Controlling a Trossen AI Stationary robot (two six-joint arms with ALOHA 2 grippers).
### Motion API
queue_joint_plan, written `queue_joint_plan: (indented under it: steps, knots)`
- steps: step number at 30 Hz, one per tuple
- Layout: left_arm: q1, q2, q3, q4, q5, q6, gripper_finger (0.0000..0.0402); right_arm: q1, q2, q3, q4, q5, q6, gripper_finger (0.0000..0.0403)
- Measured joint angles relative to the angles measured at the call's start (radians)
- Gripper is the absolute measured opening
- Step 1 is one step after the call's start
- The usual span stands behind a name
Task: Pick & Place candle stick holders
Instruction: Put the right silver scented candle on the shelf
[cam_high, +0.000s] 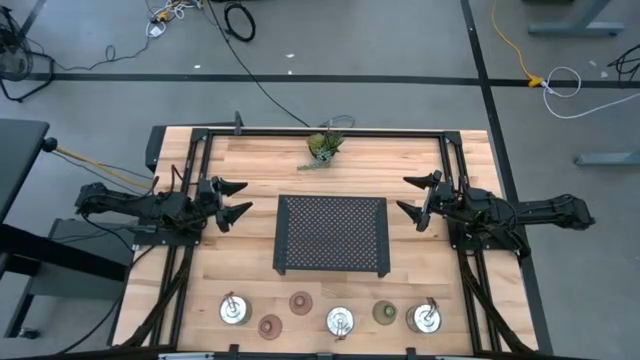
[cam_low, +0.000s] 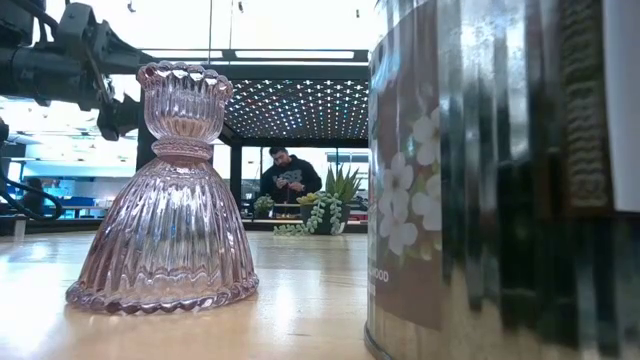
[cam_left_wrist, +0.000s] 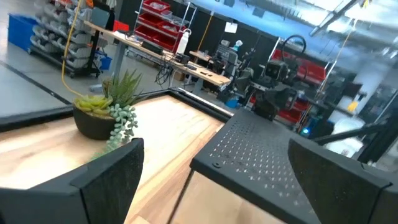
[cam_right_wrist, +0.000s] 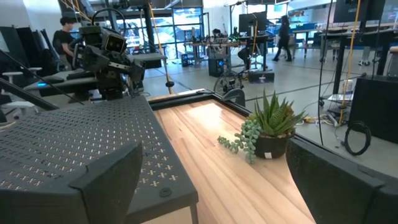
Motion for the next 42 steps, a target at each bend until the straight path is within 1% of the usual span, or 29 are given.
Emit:
queue_joint_plan:
  steps: [3,6,11,13,14,15,17,19,22,26,28,32,33,34,35,37,39,42]
  knots:
    - [0.000,0.000,0.000,0.002,0.000,-0.063,0.0399,0.000,0.000,0.000,0.019,0.000,0.036,0.0393]
    - [0.000,0.000,0.000,0.003,0.001,-0.089,0.0399,0.000,0.000,0.000,0.070,-0.001,0.115,0.0393]
    - [0.000,0.000,0.000,0.004,0.000,-0.181,0.0399,0.001,0.000,0.000,0.249,-0.016,0.162,0.0393]
    - [0.000,0.000,0.000,0.004,0.000,-0.212,0.0399,0.000,0.000,0.002,0.321,-0.084,0.162,0.0393]
    - [0.000,0.000,0.000,0.004,0.000,-0.222,0.0399,0.001,0.000,0.014,0.322,-0.136,0.167,0.0393]
    - [0.000,0.000,0.000,0.004,0.000,-0.234,0.0399,0.005,0.004,0.035,0.301,-0.202,0.181,0.0393]
    - [0.000,0.000,0.000,0.005,0.001,-0.256,0.0399,0.018,0.026,0.105,0.205,-0.328,0.208,0.0393]
    - [0.000,0.000,0.000,0.005,0.001,-0.272,0.0399,0.036,0.062,0.206,0.087,-0.371,0.220,0.0393]
    - [0.000,0.000,0.000,0.005,0.001,-0.283,0.0399,0.080,0.182,0.376,-0.017,-0.387,0.187,0.0393]
    - [-0.001,0.000,0.000,0.004,-0.005,-0.286,0.0399,0.167,0.392,0.546,-0.050,-0.497,0.108,0.0393]
    - [-0.001,0.000,0.000,0.003,-0.009,-0.286,0.0399,0.233,0.499,0.600,-0.052,-0.533,0.088,0.0393]
    - [-0.001,0.001,0.000,-0.002,-0.009,-0.286,0.0399,0.405,0.688,0.674,-0.068,-0.534,0.002,0.0393]
    - [-0.001,0.001,0.001,-0.003,-0.009,-0.286,0.0399,0.451,0.723,0.687,-0.069,-0.518,-0.019,0.0393]
    - [-0.001,0.001,0.001,-0.003,-0.008,-0.286,0.0399,0.502,0.747,0.701,-0.068,-0.475,-0.027,0.0393]
    - [-0.001,0.001,0.001,-0.003,-0.008,-0.291,0.0399,0.553,0.764,0.715,-0.071,-0.410,-0.031,0.0393]
    - [-0.001,0.001,0.001,-0.004,-0.008,-0.301,0.0399,0.662,0.785,0.741,-0.090,-0.230,-0.038,0.0393]
    - [-0.001,0.001,0.001,-0.005,-0.008,-0.312,0.0399,0.782,0.794,0.775,-0.154,-0.008,-0.032,0.0393]
    - [-0.001,0.001,0.000,-0.016,-0.008,-0.313,0.0399,0.948,0.814,0.835,-0.285,0.320,0.066,0.0393]
